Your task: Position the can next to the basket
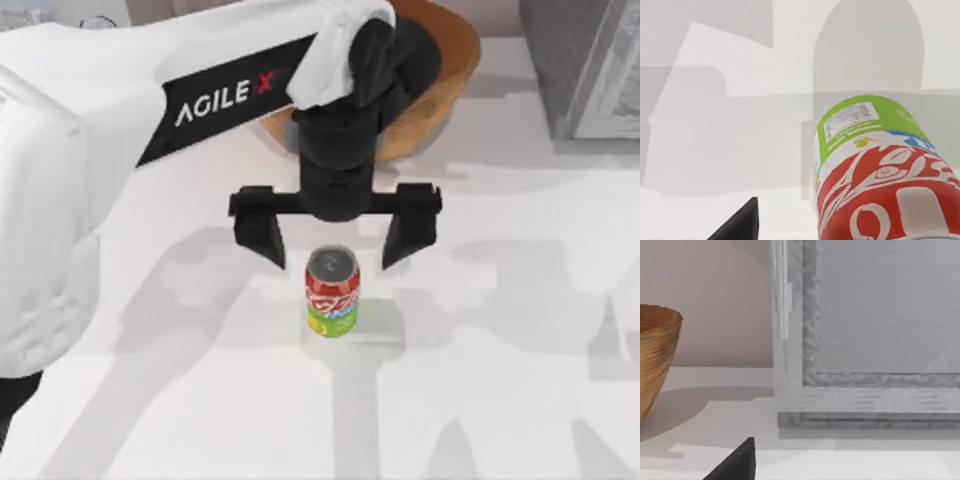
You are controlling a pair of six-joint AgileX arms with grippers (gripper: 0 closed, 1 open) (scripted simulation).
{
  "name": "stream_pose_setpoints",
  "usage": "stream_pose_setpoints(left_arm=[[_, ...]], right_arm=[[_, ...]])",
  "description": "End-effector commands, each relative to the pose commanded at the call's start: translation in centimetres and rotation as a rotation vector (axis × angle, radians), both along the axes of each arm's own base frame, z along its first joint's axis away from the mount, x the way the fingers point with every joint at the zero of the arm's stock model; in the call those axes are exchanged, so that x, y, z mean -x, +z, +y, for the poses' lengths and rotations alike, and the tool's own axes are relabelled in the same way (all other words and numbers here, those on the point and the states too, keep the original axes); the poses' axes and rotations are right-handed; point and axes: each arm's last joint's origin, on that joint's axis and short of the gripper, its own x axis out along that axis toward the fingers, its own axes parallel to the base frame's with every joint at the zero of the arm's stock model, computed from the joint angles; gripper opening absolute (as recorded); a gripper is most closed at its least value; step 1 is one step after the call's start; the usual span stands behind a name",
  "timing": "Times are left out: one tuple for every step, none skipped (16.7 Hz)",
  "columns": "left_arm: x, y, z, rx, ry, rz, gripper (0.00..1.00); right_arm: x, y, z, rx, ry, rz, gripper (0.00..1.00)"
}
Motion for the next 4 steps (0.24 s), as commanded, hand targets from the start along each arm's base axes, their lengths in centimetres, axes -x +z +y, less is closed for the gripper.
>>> stream_pose_setpoints(left_arm=[[0.0,0.7,0.0,-0.003,0.000,0.004,1.00],[0.0,1.3,0.0,-0.004,0.000,0.005,1.00],[0.0,2.0,0.1,-0.001,0.000,0.001,1.00],[0.1,2.3,0.1,0.001,0.000,-0.001,1.00]], right_arm=[[0.0,0.0,0.0,0.000,0.000,0.000,1.00],[0.0,0.0,0.0,0.000,0.000,0.000,1.00],[0.0,0.0,0.0,0.000,0.000,0.000,1.00],[0.0,0.0,0.0,0.000,0.000,0.000,1.00]])
